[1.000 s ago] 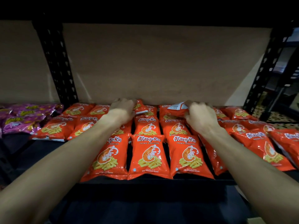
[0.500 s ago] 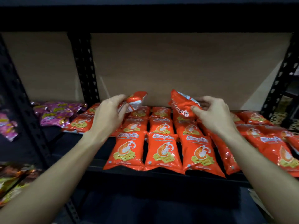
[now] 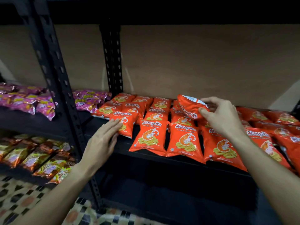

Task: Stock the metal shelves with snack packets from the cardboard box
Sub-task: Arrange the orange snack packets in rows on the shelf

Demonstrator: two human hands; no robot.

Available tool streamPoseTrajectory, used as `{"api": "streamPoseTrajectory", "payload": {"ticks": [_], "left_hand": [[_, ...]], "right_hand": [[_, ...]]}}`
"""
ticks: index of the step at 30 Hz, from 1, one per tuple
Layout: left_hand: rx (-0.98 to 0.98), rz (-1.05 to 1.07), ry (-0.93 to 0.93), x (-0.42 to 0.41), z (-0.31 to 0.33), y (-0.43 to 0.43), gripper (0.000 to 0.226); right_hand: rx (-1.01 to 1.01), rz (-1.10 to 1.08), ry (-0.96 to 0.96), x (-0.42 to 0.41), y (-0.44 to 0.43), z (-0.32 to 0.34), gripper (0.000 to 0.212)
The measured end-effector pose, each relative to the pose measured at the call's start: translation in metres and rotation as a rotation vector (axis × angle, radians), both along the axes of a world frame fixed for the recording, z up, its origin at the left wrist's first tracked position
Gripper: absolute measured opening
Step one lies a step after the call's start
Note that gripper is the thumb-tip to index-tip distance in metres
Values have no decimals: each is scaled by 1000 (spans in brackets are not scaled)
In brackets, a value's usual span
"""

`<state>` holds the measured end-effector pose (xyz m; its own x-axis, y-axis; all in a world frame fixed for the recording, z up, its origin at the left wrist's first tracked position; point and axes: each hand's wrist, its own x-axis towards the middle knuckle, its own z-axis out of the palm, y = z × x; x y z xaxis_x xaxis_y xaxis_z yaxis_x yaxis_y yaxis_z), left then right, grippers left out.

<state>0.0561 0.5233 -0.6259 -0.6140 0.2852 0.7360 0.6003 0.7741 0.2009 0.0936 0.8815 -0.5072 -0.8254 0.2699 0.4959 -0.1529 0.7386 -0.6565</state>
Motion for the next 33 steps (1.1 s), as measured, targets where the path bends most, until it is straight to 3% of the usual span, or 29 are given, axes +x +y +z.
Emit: {"api": "streamPoseTrajectory", "payload": {"ticks": [8, 15, 27, 33], "left_hand": [[48, -13, -43, 4, 20, 6, 47], [-231, 145, -245, -21, 28, 13, 72], [-425, 299, -281, -17, 34, 20, 72], [-307, 260, -245, -16, 29, 20, 80]], "right_hand": [[38, 2, -16, 3, -7, -8, 27], [32, 26, -14, 6, -12, -10, 27], [-44, 63, 17, 7, -19, -6, 27], [-125, 99, 50, 8, -20, -5, 22]]}}
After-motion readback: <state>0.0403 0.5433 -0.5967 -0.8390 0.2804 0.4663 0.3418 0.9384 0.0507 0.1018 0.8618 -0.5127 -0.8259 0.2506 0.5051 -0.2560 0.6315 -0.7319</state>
